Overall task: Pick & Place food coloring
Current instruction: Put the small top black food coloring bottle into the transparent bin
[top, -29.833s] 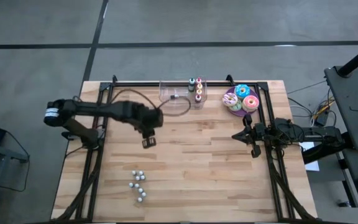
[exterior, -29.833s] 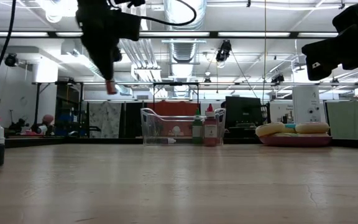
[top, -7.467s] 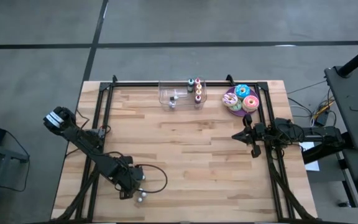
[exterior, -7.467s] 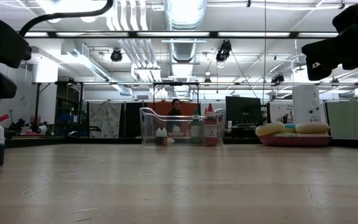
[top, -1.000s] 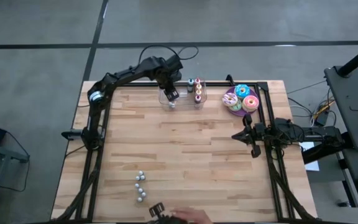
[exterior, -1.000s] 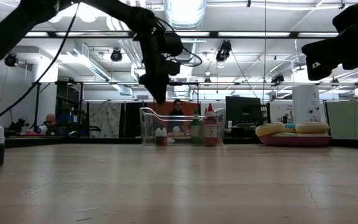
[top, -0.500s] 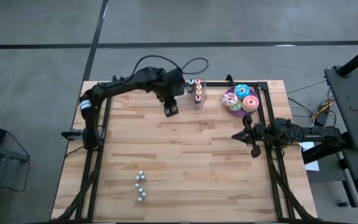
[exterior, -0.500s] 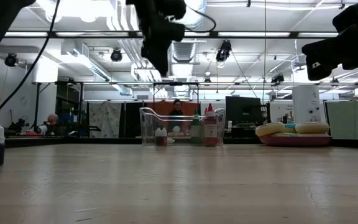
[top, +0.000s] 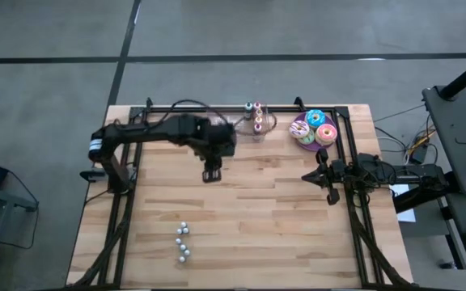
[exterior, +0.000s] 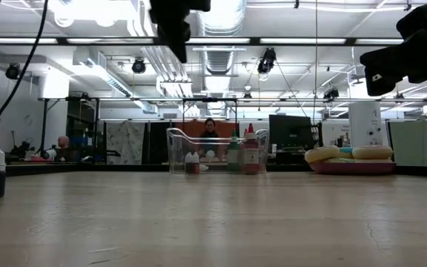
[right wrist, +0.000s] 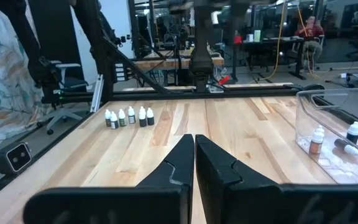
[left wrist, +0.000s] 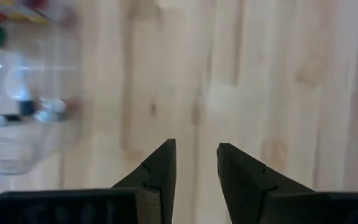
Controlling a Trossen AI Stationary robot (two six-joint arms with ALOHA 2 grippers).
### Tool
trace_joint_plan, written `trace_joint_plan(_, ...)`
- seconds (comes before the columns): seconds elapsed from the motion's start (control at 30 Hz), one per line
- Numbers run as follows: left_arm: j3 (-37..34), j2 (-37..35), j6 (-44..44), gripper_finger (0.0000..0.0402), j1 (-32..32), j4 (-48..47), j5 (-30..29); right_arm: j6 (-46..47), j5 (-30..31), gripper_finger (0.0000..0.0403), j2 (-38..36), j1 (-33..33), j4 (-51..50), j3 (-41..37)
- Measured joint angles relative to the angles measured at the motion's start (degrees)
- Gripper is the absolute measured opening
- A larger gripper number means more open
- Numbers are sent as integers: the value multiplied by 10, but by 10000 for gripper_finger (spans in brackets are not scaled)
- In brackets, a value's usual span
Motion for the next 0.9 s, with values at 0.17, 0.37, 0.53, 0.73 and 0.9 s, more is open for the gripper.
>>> trace_joint_plan(0.17,-92,-41,-27,90,-51,30,3,0,0,8,0,0,0,0)
trace_joint_plan(0.37,-221,-111,-68,90,-110,118,30,0,0,8,0,0,0,0)
trace_joint_plan(0.53,-309,-162,-99,90,-154,155,32,0,0,9,0,0,0,0)
trace_joint_plan(0.73,-387,-210,-150,90,-195,167,32,0,0,8,1,0,0,0)
trace_joint_plan(0.9,-431,-226,-174,112,-217,182,32,0,0,8,0,0,0,0)
